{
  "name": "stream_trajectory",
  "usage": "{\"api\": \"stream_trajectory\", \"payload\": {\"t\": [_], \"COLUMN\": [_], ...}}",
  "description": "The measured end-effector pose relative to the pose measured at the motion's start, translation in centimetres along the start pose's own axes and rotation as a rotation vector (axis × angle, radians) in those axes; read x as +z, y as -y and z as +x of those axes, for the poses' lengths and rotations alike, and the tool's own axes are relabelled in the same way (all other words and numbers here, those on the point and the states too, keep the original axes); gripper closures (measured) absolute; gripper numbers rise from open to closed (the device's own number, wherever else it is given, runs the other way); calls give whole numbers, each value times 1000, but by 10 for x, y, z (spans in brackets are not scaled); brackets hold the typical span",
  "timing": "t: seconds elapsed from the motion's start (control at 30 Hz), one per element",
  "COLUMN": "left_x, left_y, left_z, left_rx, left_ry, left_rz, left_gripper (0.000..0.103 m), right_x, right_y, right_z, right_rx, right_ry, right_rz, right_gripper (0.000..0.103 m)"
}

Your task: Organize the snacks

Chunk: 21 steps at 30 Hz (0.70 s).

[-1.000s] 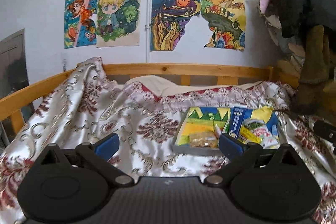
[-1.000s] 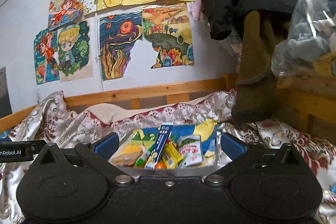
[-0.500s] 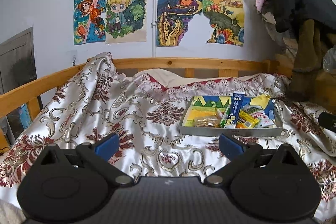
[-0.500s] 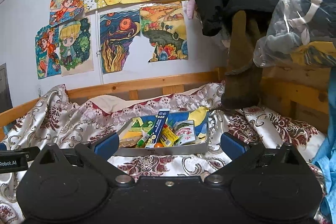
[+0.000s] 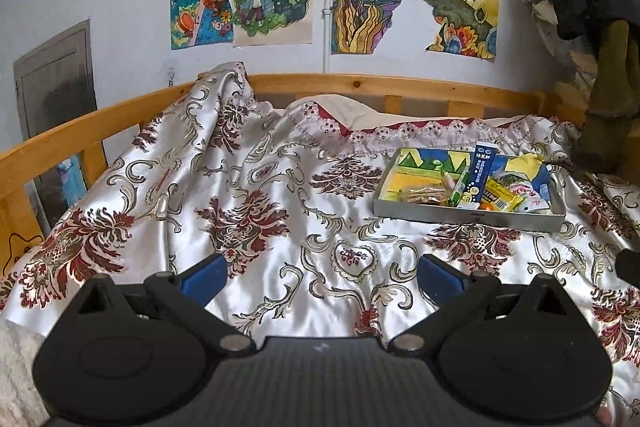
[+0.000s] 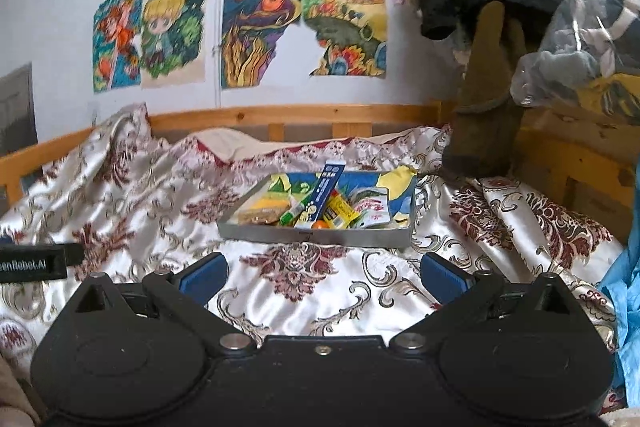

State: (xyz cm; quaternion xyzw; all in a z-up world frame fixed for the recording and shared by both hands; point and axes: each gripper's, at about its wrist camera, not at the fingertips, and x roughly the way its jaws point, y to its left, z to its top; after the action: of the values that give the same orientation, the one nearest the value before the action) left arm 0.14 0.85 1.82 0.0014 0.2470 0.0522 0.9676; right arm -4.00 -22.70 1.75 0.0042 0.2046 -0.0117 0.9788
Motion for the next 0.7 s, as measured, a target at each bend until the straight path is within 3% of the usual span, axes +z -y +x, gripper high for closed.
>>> {"api": "stream_trajectory", "payload": {"t": [0.7], "left_x": [-7], "left_y": [13], "left_z": [-3], "left_rx": [-20], "left_ry": [13], "left_rz": [75], "left_gripper": [0], "right_x": [-2], "right_y": [5], "right_z": [12], "right_rx": [-20], "right_ry": [-47], "right_rz": [24], "right_gripper": [1]}}
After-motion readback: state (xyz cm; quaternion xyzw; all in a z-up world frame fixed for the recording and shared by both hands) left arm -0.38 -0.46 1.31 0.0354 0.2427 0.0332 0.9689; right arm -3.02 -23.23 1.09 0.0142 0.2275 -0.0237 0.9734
